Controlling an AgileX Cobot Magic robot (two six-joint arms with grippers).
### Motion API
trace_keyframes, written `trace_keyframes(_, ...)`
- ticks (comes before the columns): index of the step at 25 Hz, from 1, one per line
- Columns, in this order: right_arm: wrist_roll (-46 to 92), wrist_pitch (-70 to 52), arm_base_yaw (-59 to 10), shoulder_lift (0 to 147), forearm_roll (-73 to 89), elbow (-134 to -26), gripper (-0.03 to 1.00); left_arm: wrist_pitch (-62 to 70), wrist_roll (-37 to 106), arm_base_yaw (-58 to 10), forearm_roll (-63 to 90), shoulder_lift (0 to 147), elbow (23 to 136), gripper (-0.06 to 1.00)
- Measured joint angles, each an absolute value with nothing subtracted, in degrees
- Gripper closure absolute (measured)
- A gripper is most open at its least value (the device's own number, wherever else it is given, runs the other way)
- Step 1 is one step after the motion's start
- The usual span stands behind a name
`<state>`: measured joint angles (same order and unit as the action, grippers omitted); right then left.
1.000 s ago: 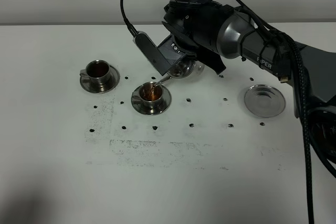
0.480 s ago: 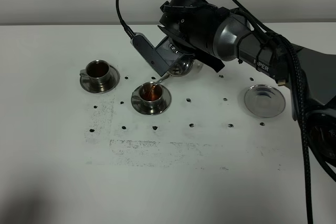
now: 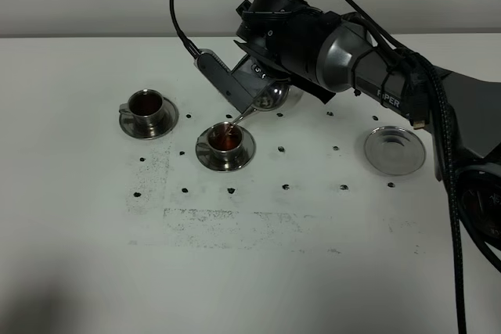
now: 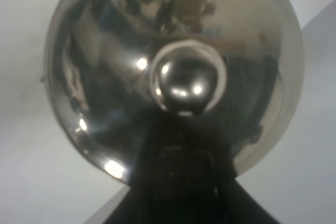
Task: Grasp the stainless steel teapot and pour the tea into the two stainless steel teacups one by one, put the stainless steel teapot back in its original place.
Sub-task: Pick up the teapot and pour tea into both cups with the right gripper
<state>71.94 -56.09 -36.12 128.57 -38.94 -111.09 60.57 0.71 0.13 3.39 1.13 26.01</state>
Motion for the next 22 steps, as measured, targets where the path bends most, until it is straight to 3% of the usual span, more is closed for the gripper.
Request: trace_keyframes(22, 72.34, -56.04, -36.51, 128.57, -40.47, -111.09, 0.77, 60.57, 0.71, 0.13, 3.39, 1.13, 26.01, 0.48)
